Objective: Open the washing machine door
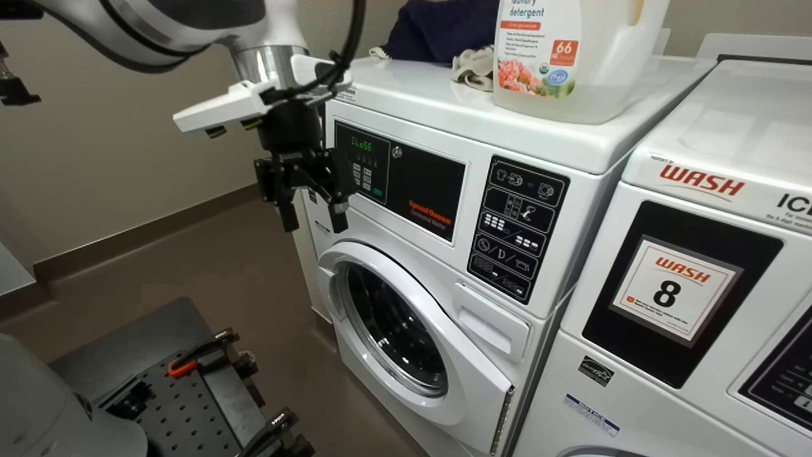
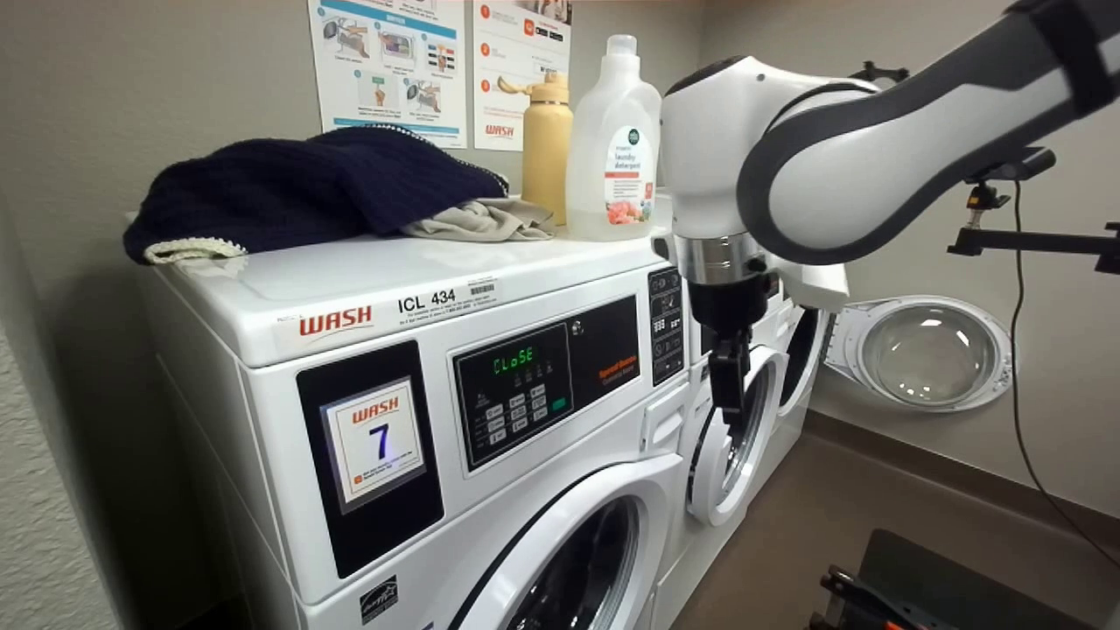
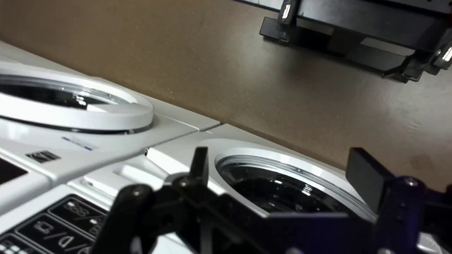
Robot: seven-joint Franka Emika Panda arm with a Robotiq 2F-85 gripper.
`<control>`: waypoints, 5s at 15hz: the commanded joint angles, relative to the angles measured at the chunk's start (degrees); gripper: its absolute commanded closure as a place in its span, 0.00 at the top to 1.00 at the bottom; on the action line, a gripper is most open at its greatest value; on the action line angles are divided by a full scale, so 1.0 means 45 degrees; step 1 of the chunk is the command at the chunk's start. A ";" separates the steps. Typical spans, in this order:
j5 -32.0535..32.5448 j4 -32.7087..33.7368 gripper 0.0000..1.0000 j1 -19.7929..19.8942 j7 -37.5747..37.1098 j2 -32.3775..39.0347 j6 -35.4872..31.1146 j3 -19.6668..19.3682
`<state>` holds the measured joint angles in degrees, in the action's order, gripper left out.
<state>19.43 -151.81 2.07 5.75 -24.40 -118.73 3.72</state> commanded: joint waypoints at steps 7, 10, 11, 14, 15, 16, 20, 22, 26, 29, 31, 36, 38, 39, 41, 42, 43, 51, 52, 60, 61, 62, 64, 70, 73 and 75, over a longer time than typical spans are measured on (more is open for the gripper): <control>0.1493 0.3827 1.00 -0.1419 0.3190 0.6761 -0.1832 0.0446; 0.1551 0.4211 1.00 -0.2042 0.4058 0.7327 -0.1901 0.0969; 0.1622 0.4174 1.00 -0.2224 0.4344 0.7388 -0.1986 0.1145; 0.1457 0.4148 1.00 -0.2635 0.5609 0.7401 -0.2088 0.1667; 0.1432 0.4119 1.00 -0.2726 0.5774 0.7450 -0.2045 0.1766; 0.1293 0.3999 1.00 -0.2787 0.5910 0.7414 -0.2032 0.1883; 0.1323 0.3349 1.00 -0.2849 0.6284 0.7445 -0.2222 0.2025; 0.1383 0.2855 1.00 -0.2873 0.6504 0.7578 -0.2690 0.2077; 0.1563 0.2303 1.00 -0.3072 0.5782 0.7772 -0.3530 0.2108; 0.1357 0.2534 1.00 -0.3041 0.6133 0.8025 -0.3249 0.2124; 0.1357 0.2535 1.00 -0.3043 0.6133 0.8024 -0.3256 0.2124; 0.2636 0.2853 1.00 -0.3192 0.6050 0.8837 -0.3345 0.1904; 0.3759 0.2981 1.00 -0.3245 0.6004 0.9383 -0.3548 0.1760; 0.4258 0.3056 1.00 -0.3233 0.5991 0.9666 -0.3633 0.1724; 0.5066 0.3342 1.00 -0.3219 0.5930 1.0219 -0.3793 0.1693; 0.5389 0.3514 1.00 -0.3252 0.5902 1.0346 -0.3798 0.1729; 0.5604 0.3636 1.00 -0.3241 0.5952 1.0412 -0.3871 0.1811; 0.6622 0.4253 1.00 -0.3989 0.6086 1.0719 -0.3288 0.2338; 0.6901 0.4242 1.00 -0.4041 0.6161 1.0932 -0.3354 0.2336; 0.9389 0.4730 1.00 -0.4373 0.5805 1.1573 -0.2643 0.2315; 0.9644 0.4749 1.00 -0.4445 0.5746 1.1530 -0.2444 0.2370; 0.9842 0.4763 1.00 -0.4491 0.5629 1.1500 -0.2302 0.2439; 1.0283 0.4869 1.00 -0.4647 0.5460 1.1545 -0.1924 0.2515; 1.1579 0.4963 1.00 -0.4799 0.4721 1.1890 -0.1023 0.2440; 1.2212 0.5052 1.00 -0.4684 0.4524 1.2243 -0.0834 0.2407; 1.2557 0.5135 1.00 -0.4644 0.4361 1.2522 -0.0815 0.2384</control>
<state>73.35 -130.12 -18.97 27.30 29.86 -124.14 14.31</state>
